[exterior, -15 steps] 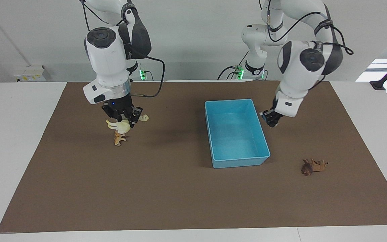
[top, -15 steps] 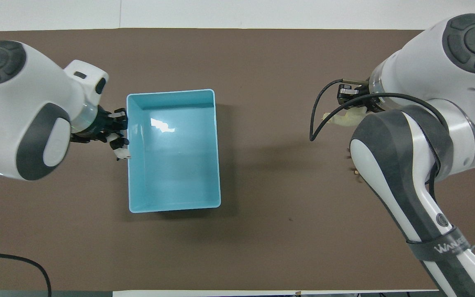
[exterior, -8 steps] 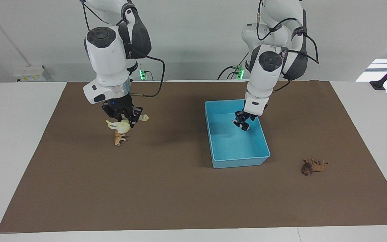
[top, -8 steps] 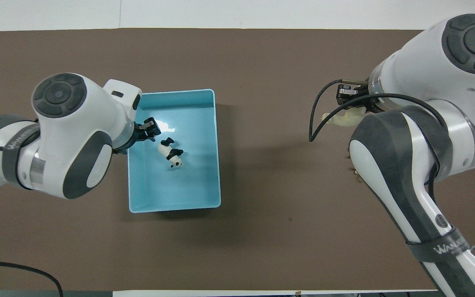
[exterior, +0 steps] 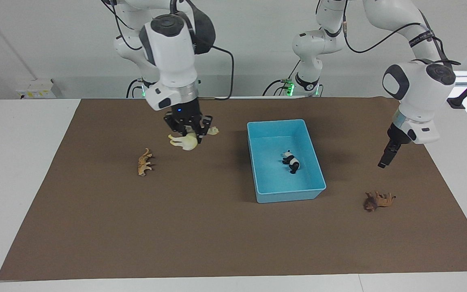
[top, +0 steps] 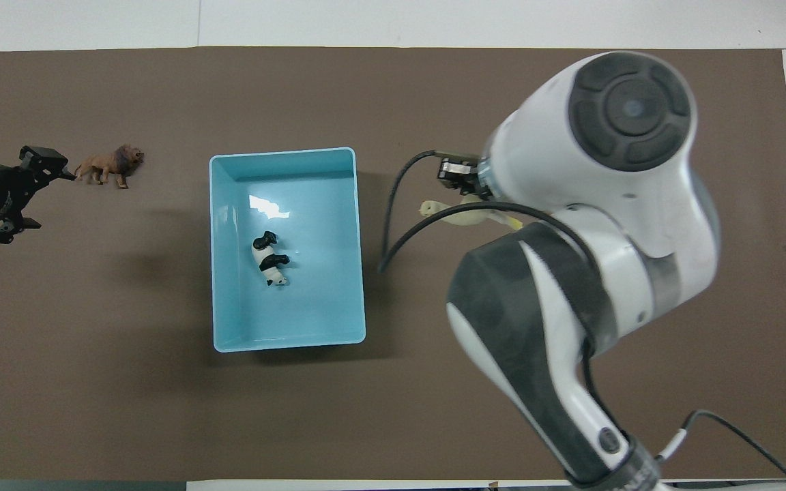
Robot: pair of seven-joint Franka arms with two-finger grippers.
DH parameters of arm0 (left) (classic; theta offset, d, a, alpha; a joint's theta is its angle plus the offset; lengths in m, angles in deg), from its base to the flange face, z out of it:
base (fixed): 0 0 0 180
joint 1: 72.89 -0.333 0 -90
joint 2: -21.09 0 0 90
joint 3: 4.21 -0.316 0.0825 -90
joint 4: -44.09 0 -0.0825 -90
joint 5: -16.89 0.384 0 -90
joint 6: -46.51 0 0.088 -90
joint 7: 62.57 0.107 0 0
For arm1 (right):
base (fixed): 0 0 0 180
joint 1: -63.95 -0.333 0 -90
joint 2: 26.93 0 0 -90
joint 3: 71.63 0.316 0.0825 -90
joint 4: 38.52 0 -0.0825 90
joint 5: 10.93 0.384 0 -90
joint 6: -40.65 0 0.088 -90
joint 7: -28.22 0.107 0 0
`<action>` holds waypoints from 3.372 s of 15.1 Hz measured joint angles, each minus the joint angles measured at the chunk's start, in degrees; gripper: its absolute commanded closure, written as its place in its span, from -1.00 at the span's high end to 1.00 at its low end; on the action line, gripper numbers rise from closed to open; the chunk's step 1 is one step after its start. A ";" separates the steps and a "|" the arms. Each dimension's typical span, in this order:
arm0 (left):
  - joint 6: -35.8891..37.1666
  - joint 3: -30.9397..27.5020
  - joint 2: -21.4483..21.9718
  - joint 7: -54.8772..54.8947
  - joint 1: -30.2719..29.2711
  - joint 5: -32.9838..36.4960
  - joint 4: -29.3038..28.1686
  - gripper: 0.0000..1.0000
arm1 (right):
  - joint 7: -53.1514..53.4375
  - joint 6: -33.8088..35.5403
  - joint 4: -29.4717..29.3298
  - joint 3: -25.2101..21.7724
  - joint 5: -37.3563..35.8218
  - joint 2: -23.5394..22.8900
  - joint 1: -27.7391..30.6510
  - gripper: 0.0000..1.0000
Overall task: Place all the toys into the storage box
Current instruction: 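Place the horse in the box while the left gripper grasps the lion, then lower the lion into the box with the left gripper and release it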
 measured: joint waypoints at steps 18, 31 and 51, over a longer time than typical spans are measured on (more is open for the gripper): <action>-13.09 1.20 -22.10 -35.88 0.76 0.75 12.99 1.00 | 27.73 -0.52 -20.33 -1.77 -1.39 -23.62 -19.12 1.00; 0.89 1.95 -21.58 -35.27 1.75 11.07 18.46 -1.00 | -27.71 -15.61 13.24 -2.79 -1.56 -4.87 14.72 1.00; 9.62 14.82 1.01 -34.93 13.08 5.78 2.21 1.00 | -48.98 -45.36 49.90 -1.57 -1.41 6.13 21.98 0.39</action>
